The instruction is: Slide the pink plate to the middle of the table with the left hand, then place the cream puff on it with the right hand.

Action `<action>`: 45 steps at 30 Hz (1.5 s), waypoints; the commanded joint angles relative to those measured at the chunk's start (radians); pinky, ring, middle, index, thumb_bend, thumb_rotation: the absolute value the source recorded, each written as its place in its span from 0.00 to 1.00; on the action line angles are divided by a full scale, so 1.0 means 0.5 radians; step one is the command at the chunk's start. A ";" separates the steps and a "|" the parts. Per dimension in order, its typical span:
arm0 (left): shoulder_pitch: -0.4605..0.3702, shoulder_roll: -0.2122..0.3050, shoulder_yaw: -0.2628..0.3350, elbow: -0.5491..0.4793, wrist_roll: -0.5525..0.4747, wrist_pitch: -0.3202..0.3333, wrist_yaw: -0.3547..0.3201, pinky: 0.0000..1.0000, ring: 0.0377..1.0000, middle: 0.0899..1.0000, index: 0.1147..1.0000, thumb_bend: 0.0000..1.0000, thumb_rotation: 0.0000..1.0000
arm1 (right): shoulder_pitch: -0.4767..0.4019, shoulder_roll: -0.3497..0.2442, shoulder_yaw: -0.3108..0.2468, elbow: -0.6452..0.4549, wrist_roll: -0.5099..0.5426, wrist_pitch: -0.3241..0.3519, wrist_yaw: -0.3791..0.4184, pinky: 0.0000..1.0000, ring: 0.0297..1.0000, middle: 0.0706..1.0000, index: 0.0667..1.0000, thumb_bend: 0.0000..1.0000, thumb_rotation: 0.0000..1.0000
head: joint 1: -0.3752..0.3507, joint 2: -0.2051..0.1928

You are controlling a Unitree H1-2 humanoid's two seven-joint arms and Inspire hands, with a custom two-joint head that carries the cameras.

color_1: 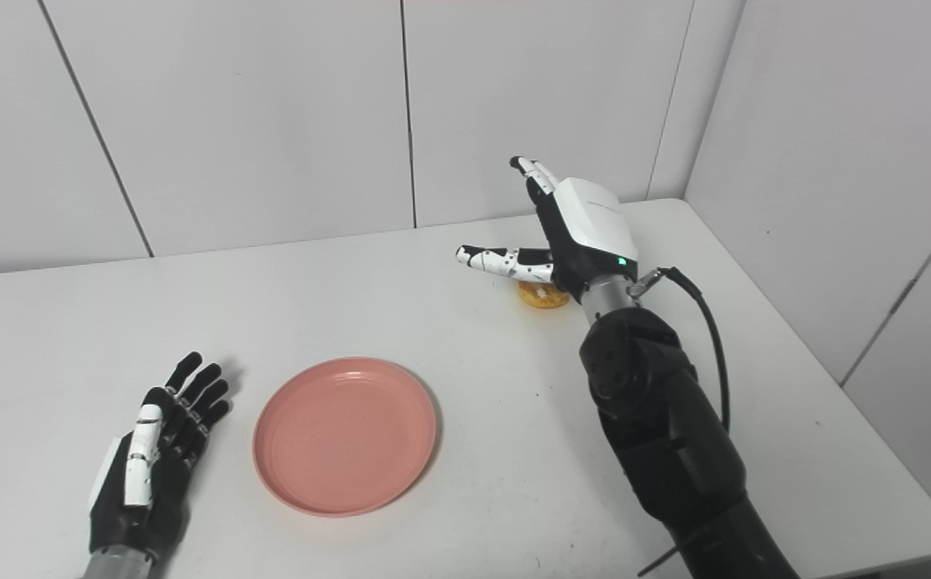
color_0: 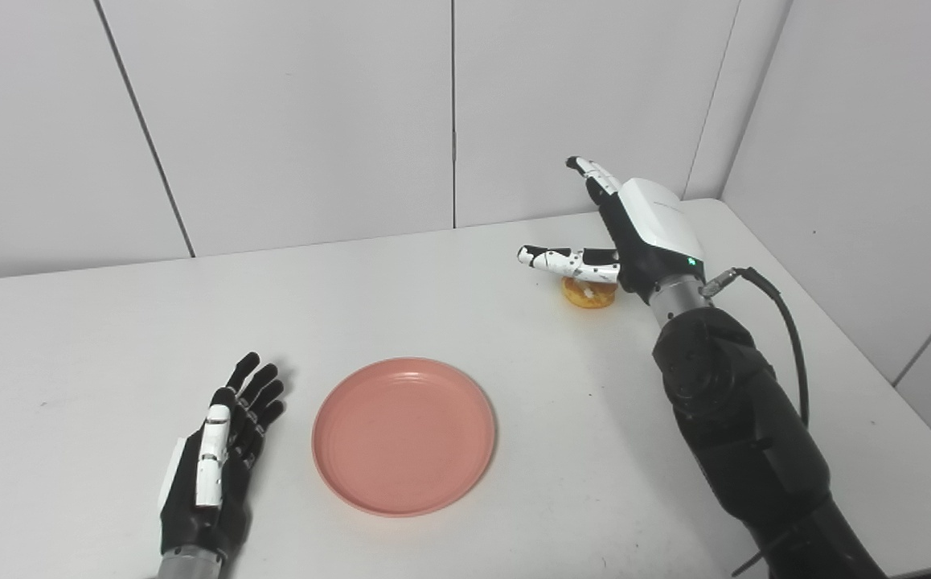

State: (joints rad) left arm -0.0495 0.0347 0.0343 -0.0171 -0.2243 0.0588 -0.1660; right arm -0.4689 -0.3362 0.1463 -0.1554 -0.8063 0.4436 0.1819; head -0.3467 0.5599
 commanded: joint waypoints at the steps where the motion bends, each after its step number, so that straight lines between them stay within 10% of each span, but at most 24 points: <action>1: 0.071 0.030 0.023 0.062 -0.024 0.002 -0.012 0.93 0.91 0.90 0.88 0.40 1.00 | -0.126 -0.049 -0.002 0.017 -0.052 0.015 -0.011 0.66 0.85 0.93 0.91 0.84 0.62 | 0.000 0.004; 45: 0.111 0.063 0.041 0.001 -0.071 0.040 -0.022 0.94 0.91 0.90 0.86 0.43 1.00 | -0.428 -0.161 0.163 0.974 0.107 0.021 0.046 0.70 0.83 0.90 0.90 0.88 0.48 | 0.008 0.097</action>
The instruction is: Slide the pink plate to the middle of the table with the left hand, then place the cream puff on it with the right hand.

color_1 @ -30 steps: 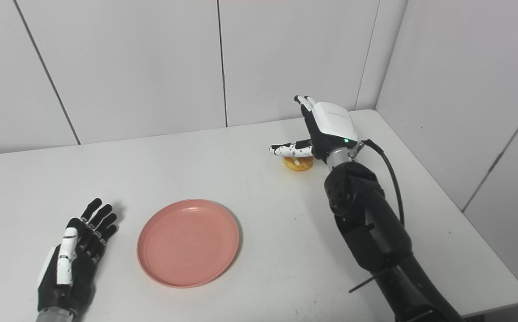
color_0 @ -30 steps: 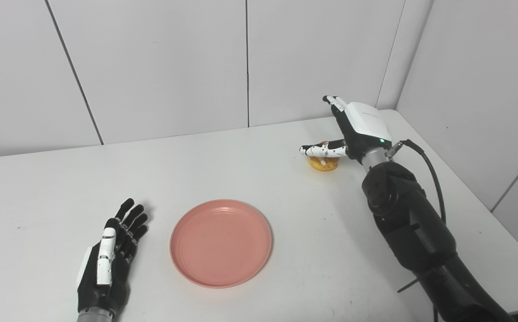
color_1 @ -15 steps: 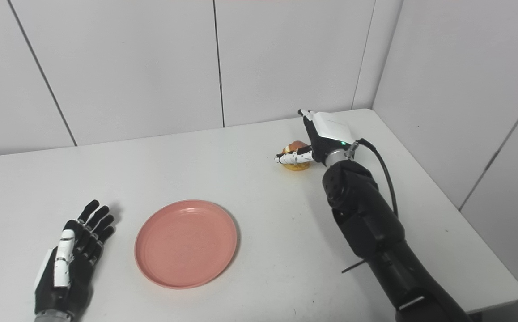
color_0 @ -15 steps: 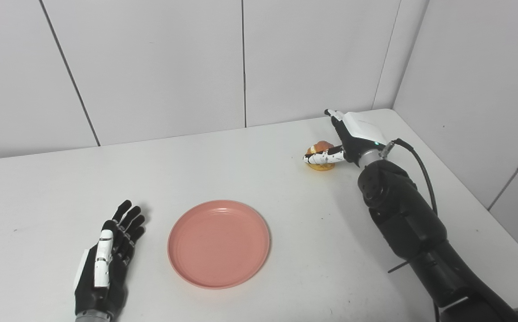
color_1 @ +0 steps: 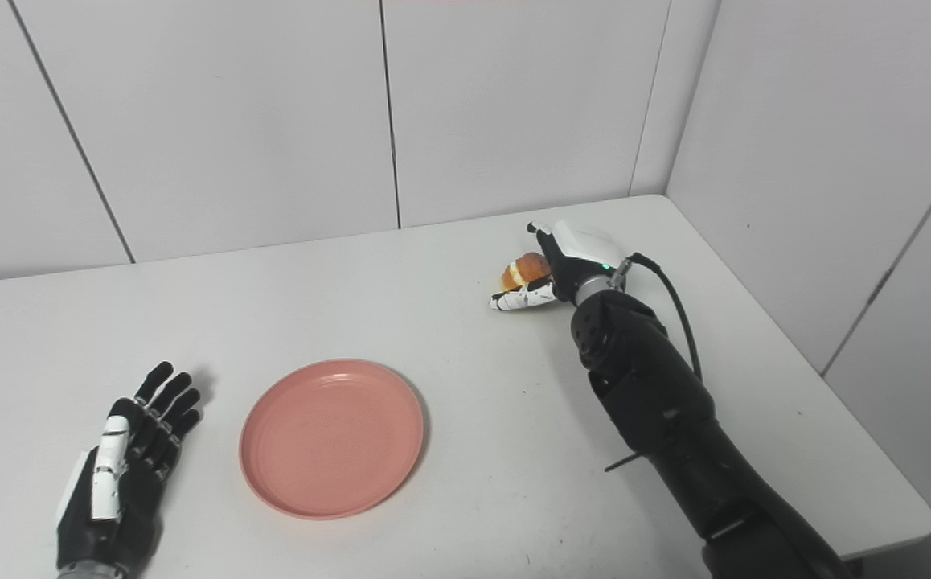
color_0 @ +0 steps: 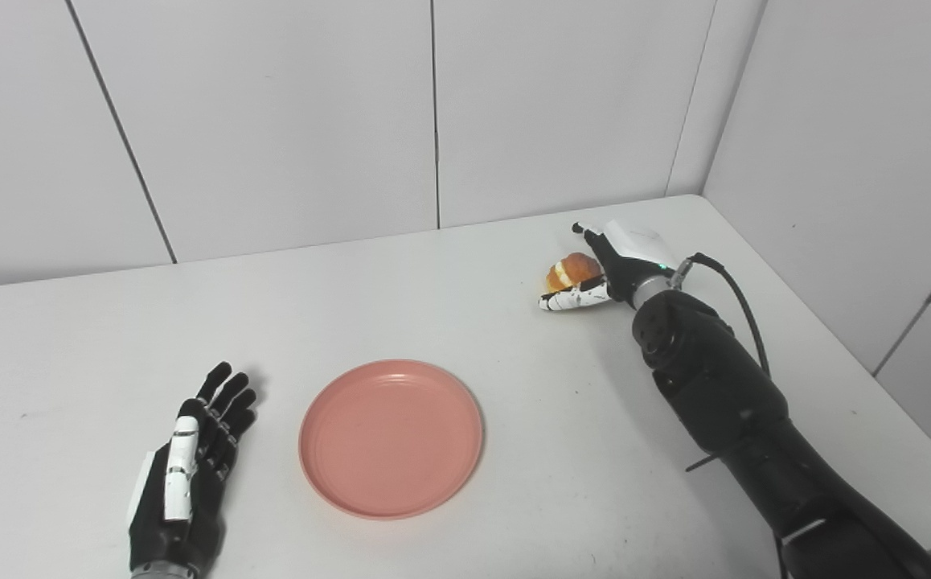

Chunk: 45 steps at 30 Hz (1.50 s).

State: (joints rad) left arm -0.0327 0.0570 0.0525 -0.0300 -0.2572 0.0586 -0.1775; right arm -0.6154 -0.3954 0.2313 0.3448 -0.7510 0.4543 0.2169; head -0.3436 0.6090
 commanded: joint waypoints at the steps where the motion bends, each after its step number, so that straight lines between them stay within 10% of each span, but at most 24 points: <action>1: 0.078 0.016 0.006 0.022 -0.009 0.045 0.001 0.94 0.91 0.90 0.86 0.43 1.00 | -0.141 -0.044 0.001 -0.014 -0.006 0.005 -0.021 0.70 0.84 0.90 0.90 0.88 0.48 | 0.003 0.000; 30: 0.093 -0.001 0.001 -0.037 -0.004 0.079 0.017 0.93 0.91 0.89 0.85 0.45 1.00 | -0.287 -0.022 0.057 0.378 0.145 -0.038 -0.177 0.72 0.84 0.88 0.85 0.85 0.46 | 0.046 0.038; 36: 0.095 -0.005 0.001 -0.044 0.001 0.080 0.022 0.93 0.90 0.89 0.85 0.44 1.00 | -0.305 0.002 0.042 0.417 0.209 -0.054 -0.223 0.45 0.58 0.68 0.81 0.82 0.41 | 0.046 0.041; 45: 0.101 -0.010 -0.004 -0.071 0.009 0.100 0.032 0.92 0.90 0.89 0.85 0.45 1.00 | -0.338 0.010 0.069 0.490 0.276 -0.053 -0.249 0.36 0.45 0.58 0.82 0.80 0.31 | 0.059 0.056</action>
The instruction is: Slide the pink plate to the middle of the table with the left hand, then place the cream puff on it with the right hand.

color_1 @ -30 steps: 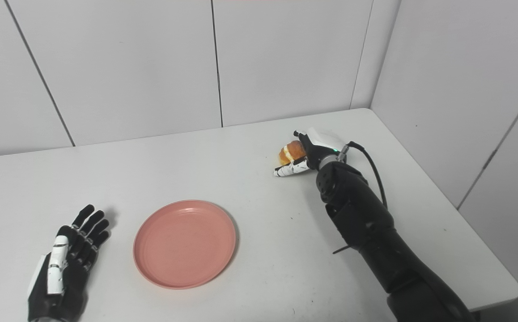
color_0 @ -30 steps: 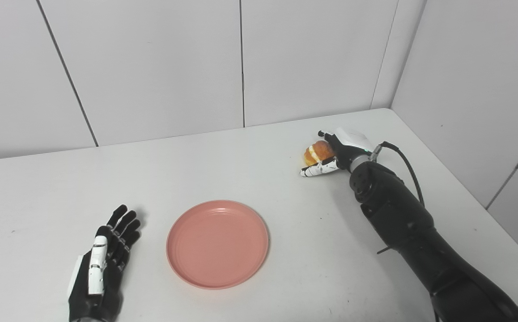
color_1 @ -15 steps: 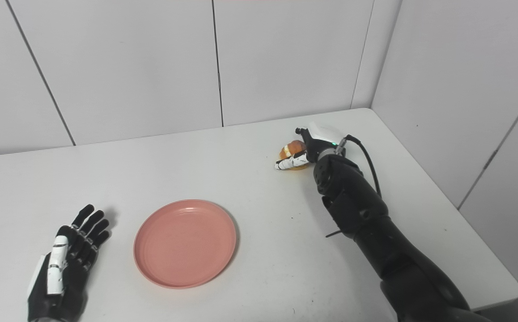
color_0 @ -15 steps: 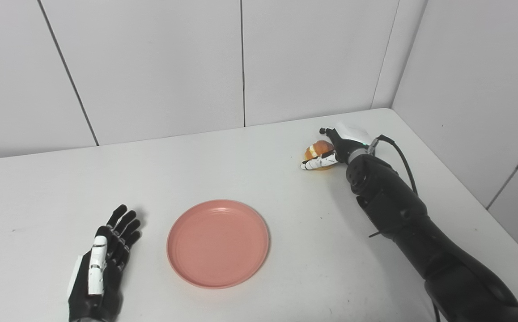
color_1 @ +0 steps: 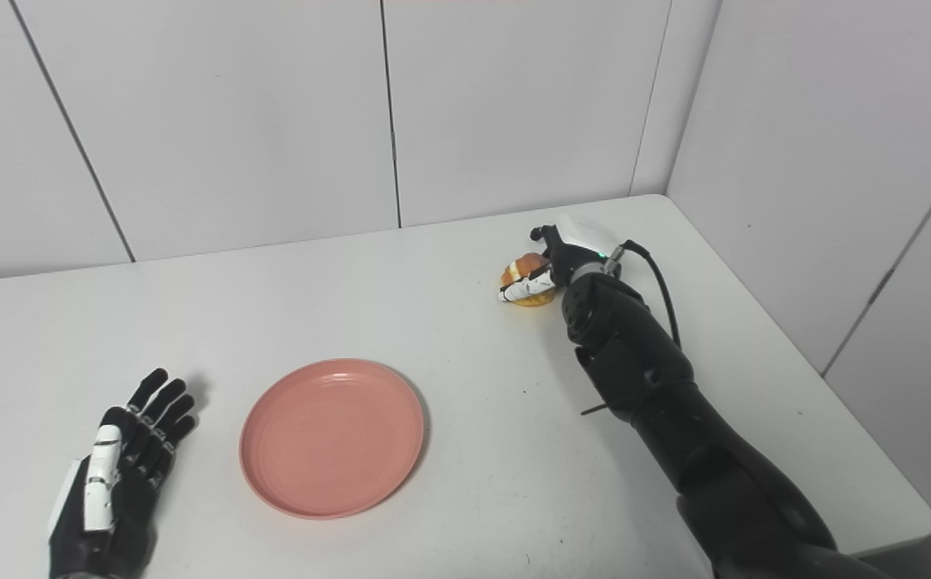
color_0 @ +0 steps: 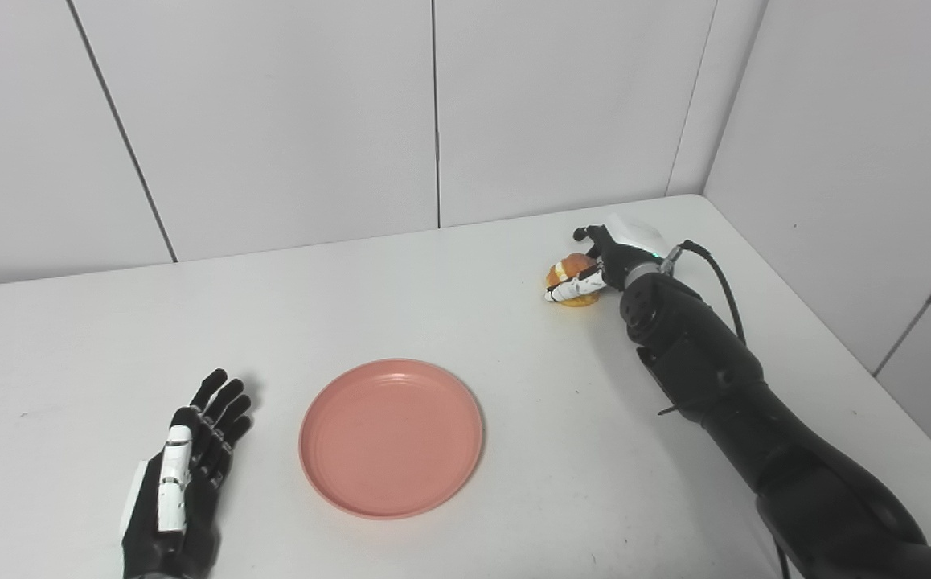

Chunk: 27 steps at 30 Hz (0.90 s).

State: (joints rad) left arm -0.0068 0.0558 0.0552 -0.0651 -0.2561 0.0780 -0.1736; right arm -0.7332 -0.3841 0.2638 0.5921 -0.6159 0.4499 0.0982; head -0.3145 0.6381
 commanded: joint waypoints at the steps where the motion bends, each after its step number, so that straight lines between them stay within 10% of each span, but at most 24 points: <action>1: 0.050 -0.008 -0.010 -0.005 0.009 0.065 0.027 0.92 0.90 0.89 0.85 0.45 1.00 | -0.104 -0.014 0.010 0.000 0.008 -0.045 -0.011 0.35 0.44 0.56 0.80 0.80 0.28 | 0.000 -0.002; 5: 0.047 -0.008 -0.011 -0.005 0.009 0.071 0.029 0.93 0.90 0.89 0.85 0.45 1.00 | -0.104 -0.042 0.039 0.016 0.018 -0.069 0.029 0.42 0.51 0.60 0.77 0.76 0.21 | 0.007 0.002; 10: 0.049 -0.007 -0.012 -0.009 0.009 0.074 0.033 0.92 0.90 0.89 0.85 0.45 1.00 | -0.097 -0.082 0.085 0.034 0.027 -0.121 0.077 0.36 0.41 0.46 0.47 0.53 0.13 | 0.009 0.008; 27: 0.046 -0.010 -0.024 -0.031 0.016 0.086 0.042 0.92 0.90 0.88 0.84 0.46 1.00 | -0.053 -0.129 0.086 -0.198 0.001 -0.019 0.133 0.37 0.41 0.47 0.45 0.51 0.12 | 0.027 0.027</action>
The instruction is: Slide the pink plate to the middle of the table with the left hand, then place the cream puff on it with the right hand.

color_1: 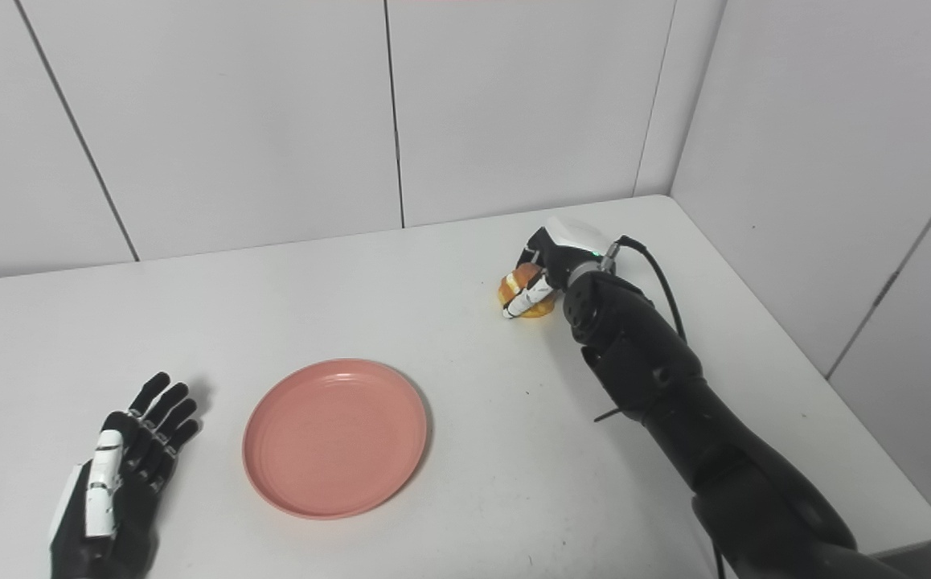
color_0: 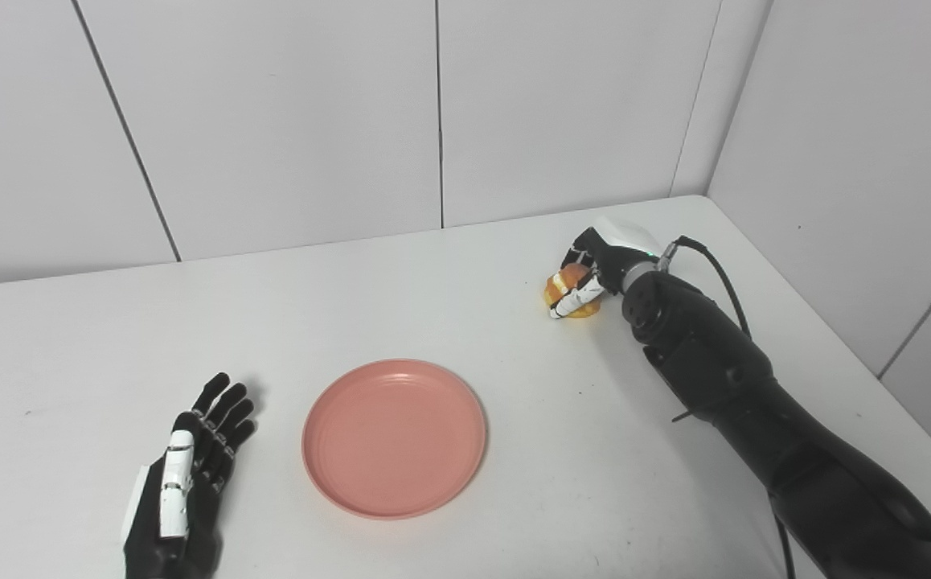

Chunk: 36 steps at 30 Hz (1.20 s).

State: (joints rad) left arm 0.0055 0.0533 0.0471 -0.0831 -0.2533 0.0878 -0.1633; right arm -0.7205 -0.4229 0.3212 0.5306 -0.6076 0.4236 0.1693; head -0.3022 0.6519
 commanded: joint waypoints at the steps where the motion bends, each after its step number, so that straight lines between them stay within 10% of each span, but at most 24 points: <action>1: 0.022 -0.003 -0.010 0.008 0.014 0.061 0.021 0.92 0.90 0.88 0.84 0.46 1.00 | -0.069 -0.057 -0.043 -0.117 -0.007 0.021 -0.013 0.36 0.40 0.46 0.45 0.51 0.12 | 0.007 0.002; 22: 0.034 -0.018 -0.061 -0.030 0.129 -0.053 0.048 0.91 0.89 0.88 0.85 0.46 1.00 | 0.028 0.050 -0.173 -1.192 -0.197 0.092 0.319 0.34 0.41 0.46 0.45 0.50 0.13 | 0.092 0.010; 36: 0.167 -0.048 -0.135 -0.106 0.439 -0.237 0.168 0.92 0.90 0.90 0.88 0.49 1.00 | 0.104 0.256 -0.017 -1.524 -0.236 0.061 0.494 0.33 0.39 0.44 0.45 0.50 0.12 | 0.305 0.041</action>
State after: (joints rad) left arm 0.0595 0.0393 -0.0141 -0.1226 -0.0526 0.0073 -0.0966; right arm -0.6299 -0.2973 0.3137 -0.1941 -0.7181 0.4738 0.4221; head -0.1505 0.6734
